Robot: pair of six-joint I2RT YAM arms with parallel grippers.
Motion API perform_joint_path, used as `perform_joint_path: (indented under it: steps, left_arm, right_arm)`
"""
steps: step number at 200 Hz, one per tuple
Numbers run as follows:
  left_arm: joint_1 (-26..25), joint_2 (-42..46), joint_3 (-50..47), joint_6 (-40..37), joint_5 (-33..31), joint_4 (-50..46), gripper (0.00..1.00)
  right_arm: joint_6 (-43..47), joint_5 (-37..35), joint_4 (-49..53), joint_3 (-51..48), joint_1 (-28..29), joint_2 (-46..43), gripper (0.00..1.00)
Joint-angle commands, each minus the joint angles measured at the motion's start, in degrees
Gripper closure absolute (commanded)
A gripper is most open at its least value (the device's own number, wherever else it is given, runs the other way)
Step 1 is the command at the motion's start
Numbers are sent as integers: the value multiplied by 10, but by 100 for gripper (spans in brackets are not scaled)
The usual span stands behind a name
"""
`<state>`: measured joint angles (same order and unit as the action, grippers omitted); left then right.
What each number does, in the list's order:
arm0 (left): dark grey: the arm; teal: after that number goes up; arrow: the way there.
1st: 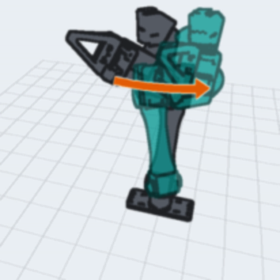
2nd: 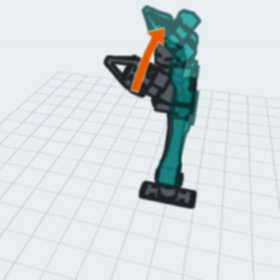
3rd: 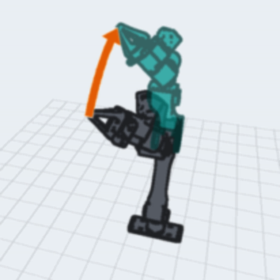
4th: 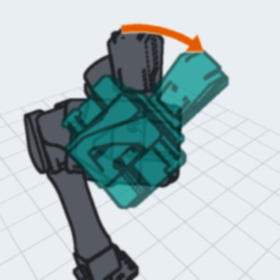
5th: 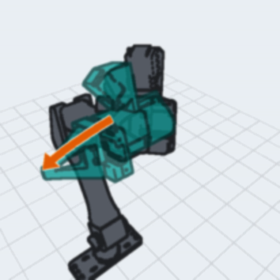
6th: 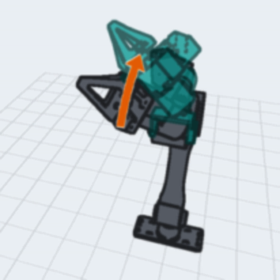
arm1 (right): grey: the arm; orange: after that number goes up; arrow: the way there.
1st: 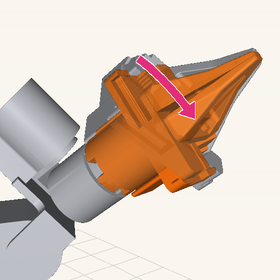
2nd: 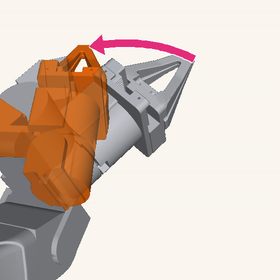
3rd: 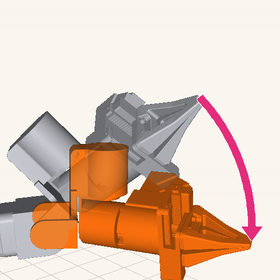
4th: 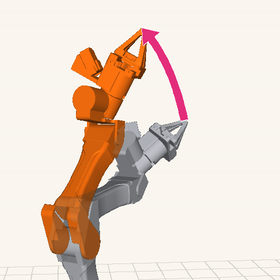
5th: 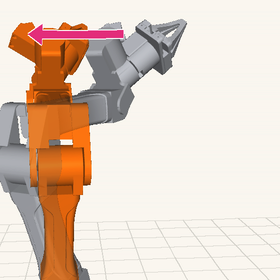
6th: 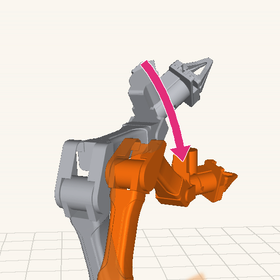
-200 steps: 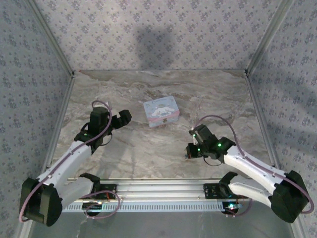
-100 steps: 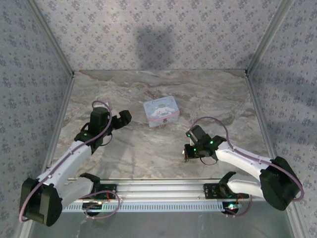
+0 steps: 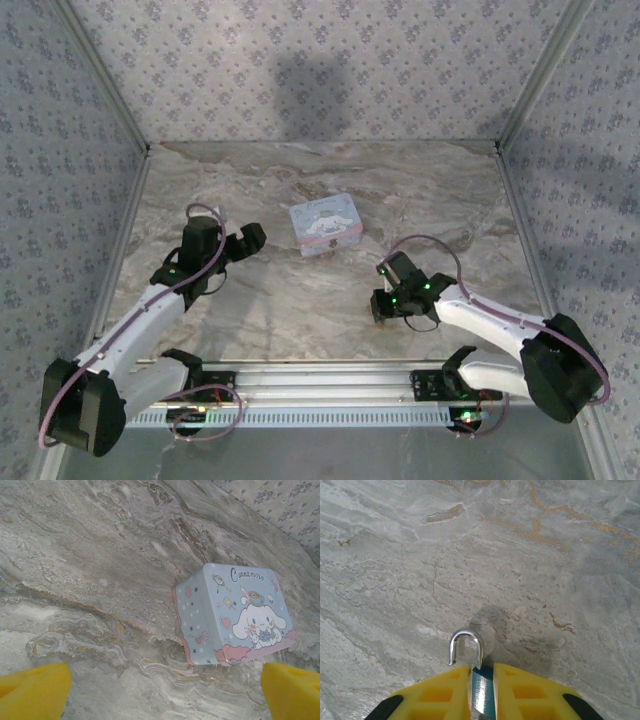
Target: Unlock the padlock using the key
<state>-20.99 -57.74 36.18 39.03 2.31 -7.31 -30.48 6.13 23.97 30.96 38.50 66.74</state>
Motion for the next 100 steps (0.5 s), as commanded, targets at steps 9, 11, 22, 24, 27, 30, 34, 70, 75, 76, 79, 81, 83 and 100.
perform_joint_path:
  steps: [9,11,22,24,27,30,34,70,75,76,79,81,83,100]
  left_arm:
    - [4,4,25,-4,9,-18,3]
    - [4,4,25,-4,10,-18,3]
    - [5,5,30,-8,8,-21,3]
    - [5,5,31,-9,7,-22,3]
    - [6,5,32,-9,6,-23,3]
    - [7,5,34,-10,6,-24,3]
    - [8,5,37,-10,6,-25,3]
    - [34,11,64,-21,-12,-49,2]
    - [40,13,69,-25,-16,-53,2]
    - [41,14,69,-26,-17,-54,2]
    - [45,15,72,-29,-20,-56,2]
    - [48,17,74,-30,-22,-57,2]
    - [50,18,76,-32,-25,-58,2]
    - [69,35,84,-53,-69,-63,2]
  right_arm:
    - [9,-18,18,10,-6,-19,78]
    - [10,-18,18,10,-6,-19,78]
    - [14,-19,19,14,-11,-28,77]
    - [14,-19,17,15,-11,-30,77]
    - [16,-19,18,17,-12,-32,76]
    - [18,-20,20,19,-14,-36,76]
    - [20,-21,20,21,-16,-41,76]
    - [54,-57,27,53,-43,-93,68]
    - [63,-63,29,58,-49,-99,66]
    - [64,-65,28,59,-50,-101,66]
    - [69,-68,29,62,-54,-106,65]
    - [73,-72,29,65,-57,-110,65]
    - [77,-75,29,67,-60,-113,64]
    - [107,-102,21,79,-84,-143,55]
